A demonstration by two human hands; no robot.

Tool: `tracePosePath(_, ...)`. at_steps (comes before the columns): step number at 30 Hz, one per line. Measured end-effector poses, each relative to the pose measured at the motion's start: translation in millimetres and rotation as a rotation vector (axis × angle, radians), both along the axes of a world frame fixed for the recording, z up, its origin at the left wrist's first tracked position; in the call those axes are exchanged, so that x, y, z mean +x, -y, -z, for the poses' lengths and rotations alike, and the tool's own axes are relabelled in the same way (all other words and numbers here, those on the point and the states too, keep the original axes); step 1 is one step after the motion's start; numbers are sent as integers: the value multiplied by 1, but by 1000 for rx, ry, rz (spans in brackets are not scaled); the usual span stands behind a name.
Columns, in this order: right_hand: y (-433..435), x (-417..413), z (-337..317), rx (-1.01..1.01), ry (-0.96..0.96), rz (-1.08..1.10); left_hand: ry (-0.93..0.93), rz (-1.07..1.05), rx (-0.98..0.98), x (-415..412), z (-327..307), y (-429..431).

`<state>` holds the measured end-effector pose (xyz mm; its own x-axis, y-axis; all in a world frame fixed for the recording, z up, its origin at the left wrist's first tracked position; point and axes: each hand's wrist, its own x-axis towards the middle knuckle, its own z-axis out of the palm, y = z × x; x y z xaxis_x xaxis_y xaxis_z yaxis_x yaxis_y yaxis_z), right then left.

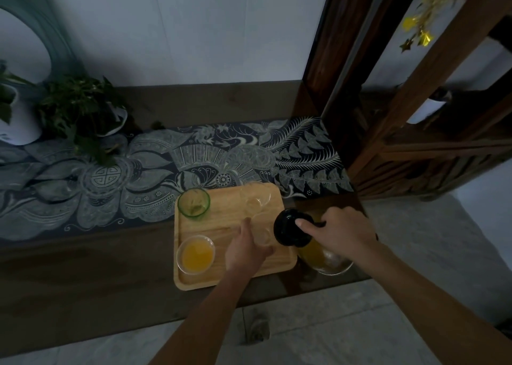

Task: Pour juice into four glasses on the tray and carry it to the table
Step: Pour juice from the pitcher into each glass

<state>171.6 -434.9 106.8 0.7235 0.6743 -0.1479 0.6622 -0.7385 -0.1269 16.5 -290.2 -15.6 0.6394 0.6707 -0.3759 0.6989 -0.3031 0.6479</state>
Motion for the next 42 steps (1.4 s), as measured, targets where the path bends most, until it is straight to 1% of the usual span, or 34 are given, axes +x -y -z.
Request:
tracePosePath(8,-21,2,17,-107,97,-154,-10,74,80,-17,7,6)
tracePosePath(13,-23,-6,18,-170,156,-236,9,70,118,-29,7,6)
tracePosePath(22,-35,-19,4,-248,159,-246,69,112,97,-39,8,8)
tracePosePath(31,-59,-27,0,-328,200,-259,135,76,19,-37,13,6)
tracePosePath(42,-82,-33,-6,-489,238,-355,126,67,7,-35,18,6)
